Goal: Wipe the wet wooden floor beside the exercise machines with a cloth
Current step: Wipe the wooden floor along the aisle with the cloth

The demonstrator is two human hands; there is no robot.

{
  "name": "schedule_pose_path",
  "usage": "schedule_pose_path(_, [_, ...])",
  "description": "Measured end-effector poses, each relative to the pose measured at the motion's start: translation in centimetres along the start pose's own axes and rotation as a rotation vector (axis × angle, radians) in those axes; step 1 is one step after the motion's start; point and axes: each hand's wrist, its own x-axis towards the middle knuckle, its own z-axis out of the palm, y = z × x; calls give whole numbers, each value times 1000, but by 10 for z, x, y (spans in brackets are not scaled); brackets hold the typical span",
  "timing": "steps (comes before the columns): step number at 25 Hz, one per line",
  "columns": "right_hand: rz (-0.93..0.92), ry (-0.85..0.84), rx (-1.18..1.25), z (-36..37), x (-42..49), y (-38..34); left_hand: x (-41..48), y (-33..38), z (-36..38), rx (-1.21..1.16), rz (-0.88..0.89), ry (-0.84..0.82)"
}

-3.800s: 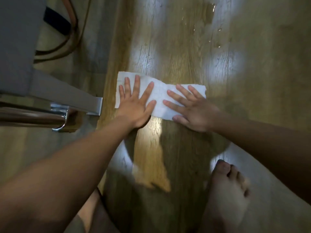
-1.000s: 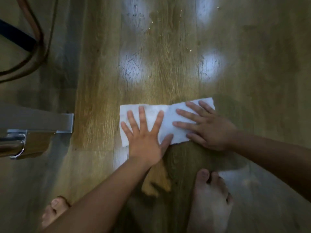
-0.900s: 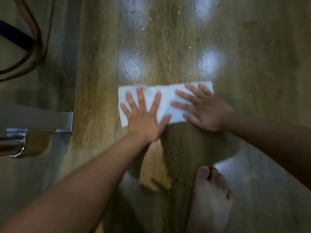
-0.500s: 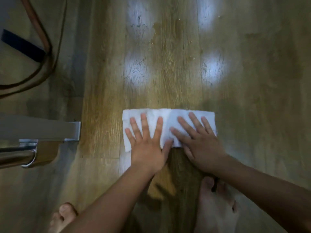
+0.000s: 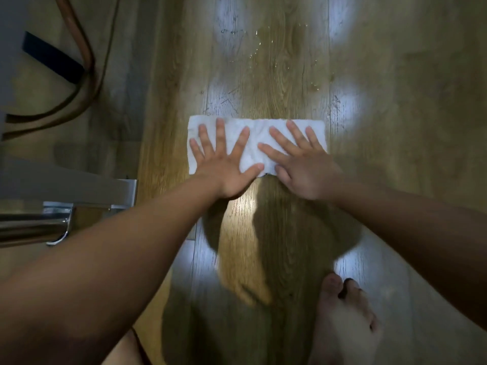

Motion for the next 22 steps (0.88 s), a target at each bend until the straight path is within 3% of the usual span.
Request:
schedule_pose_path(4, [45,105,39,33,-50,-38,-41,7,28,-76,14,-18])
schedule_pose_path(7, [-104,75,28,50,-96,-51,-100,-12,61,-11,105,24])
schedule_pose_path(10, [-277,-25,-79,28,-68,-26,-78,-45,49,92,176,33])
schedule_pose_path(17, [0,-117,-85,-37,80,2,53,-60,-48,-20,-48,-74])
schedule_pose_path(22, [-7,86,14,0,22,-38,-6,-41,1,-87,-77,56])
